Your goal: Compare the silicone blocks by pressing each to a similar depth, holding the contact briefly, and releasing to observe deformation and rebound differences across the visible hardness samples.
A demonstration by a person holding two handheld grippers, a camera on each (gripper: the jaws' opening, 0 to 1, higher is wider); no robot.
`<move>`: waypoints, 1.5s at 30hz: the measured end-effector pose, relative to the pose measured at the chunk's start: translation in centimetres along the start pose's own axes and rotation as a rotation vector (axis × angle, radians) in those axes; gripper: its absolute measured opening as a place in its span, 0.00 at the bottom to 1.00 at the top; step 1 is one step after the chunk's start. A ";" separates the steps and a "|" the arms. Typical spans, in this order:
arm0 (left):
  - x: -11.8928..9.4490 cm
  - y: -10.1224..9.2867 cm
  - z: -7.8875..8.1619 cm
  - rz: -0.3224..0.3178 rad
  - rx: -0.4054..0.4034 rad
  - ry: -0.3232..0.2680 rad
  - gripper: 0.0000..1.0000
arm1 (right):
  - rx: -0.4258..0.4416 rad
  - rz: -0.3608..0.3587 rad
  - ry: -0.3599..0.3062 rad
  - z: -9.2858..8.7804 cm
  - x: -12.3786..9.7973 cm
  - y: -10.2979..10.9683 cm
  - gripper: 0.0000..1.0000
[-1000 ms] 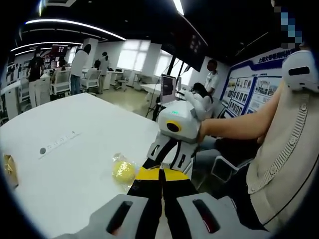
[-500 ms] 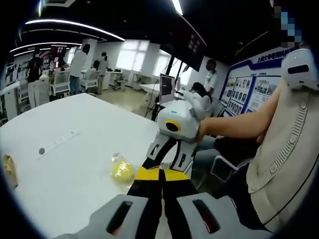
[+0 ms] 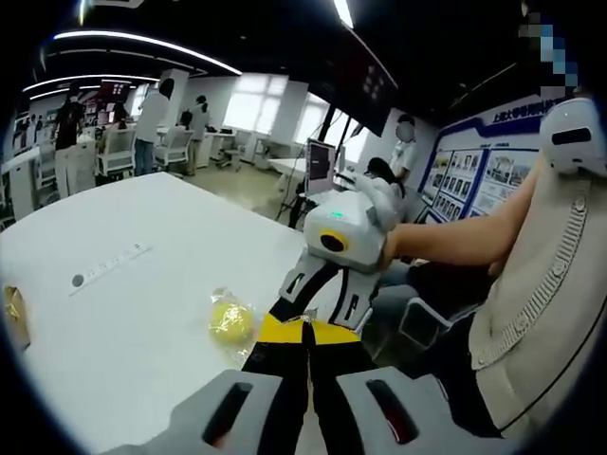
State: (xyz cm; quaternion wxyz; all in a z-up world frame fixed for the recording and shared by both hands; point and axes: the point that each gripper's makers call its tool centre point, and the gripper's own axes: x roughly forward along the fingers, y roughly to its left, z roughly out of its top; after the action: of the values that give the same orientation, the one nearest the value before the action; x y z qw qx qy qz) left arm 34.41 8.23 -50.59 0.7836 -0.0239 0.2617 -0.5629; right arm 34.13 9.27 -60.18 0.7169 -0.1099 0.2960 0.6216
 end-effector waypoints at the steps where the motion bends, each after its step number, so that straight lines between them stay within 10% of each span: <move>1: 0.0 0.1 0.0 0.001 -0.002 -0.003 0.00 | 0.002 -0.004 0.000 -0.1 -0.1 0.0 0.30; 21: -0.1 0.5 -2.2 0.008 -0.053 -0.009 0.00 | 0.127 -0.253 -0.196 -0.7 -5.9 1.6 0.56; 45: 0.6 7.9 -5.4 0.141 -0.200 -0.095 0.00 | 0.382 -0.725 -0.402 -6.9 -16.4 5.4 0.70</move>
State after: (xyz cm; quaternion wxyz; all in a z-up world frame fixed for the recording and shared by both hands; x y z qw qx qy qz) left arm 39.11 11.98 -58.07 0.8265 -0.1102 0.2801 -0.4756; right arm 26.16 -6.85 -55.39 0.9389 0.0507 0.2028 0.2736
